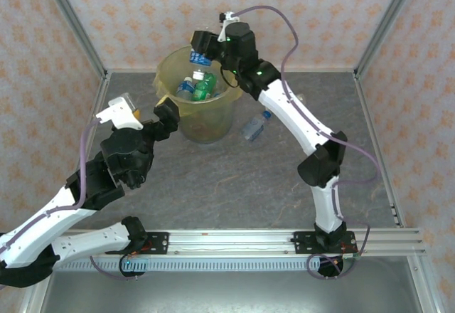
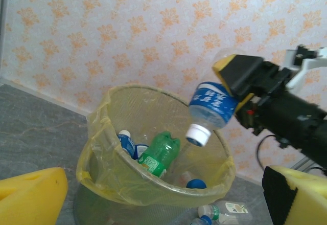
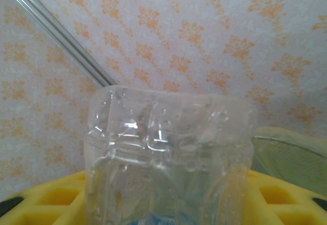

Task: Put the plastic bottles in the bin

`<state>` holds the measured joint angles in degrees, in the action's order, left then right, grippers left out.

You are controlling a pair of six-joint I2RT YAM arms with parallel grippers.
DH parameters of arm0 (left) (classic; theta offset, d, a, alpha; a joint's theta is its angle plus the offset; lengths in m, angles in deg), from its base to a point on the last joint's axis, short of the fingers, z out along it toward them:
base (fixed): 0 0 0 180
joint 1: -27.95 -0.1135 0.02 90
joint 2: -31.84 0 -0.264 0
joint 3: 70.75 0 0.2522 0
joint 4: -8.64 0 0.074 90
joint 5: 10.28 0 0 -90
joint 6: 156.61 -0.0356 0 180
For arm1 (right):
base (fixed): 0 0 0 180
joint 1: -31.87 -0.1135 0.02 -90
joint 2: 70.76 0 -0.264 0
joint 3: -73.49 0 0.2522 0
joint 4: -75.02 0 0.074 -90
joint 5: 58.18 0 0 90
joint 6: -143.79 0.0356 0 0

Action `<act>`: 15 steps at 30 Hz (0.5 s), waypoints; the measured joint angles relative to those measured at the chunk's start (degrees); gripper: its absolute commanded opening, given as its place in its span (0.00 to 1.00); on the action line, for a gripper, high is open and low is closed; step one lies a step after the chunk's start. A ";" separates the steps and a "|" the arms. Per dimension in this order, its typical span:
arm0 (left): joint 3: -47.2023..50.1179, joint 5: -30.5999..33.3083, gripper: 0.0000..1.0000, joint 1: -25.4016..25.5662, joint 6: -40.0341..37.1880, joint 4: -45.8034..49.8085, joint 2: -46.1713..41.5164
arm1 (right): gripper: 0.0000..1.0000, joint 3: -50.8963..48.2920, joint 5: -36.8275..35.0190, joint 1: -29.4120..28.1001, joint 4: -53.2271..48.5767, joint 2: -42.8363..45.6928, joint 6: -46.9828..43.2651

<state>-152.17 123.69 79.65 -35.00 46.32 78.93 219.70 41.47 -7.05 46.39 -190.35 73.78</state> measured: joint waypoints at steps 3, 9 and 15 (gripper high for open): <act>0.00 0.00 0.99 0.00 0.02 0.22 -0.52 | 0.55 3.15 -0.96 -1.22 -0.68 -2.99 -1.22; 0.13 0.00 0.99 0.00 0.02 0.85 -0.74 | 0.55 4.17 -1.97 -3.43 -0.76 -5.75 -3.30; 0.35 0.00 0.99 0.00 0.00 1.18 -0.92 | 1.00 4.17 -1.36 -4.70 -1.11 -7.13 -5.51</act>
<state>-151.82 123.69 79.65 -35.00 47.50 78.01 223.87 40.12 -11.75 45.27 -197.47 68.27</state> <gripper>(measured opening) 0.990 0.820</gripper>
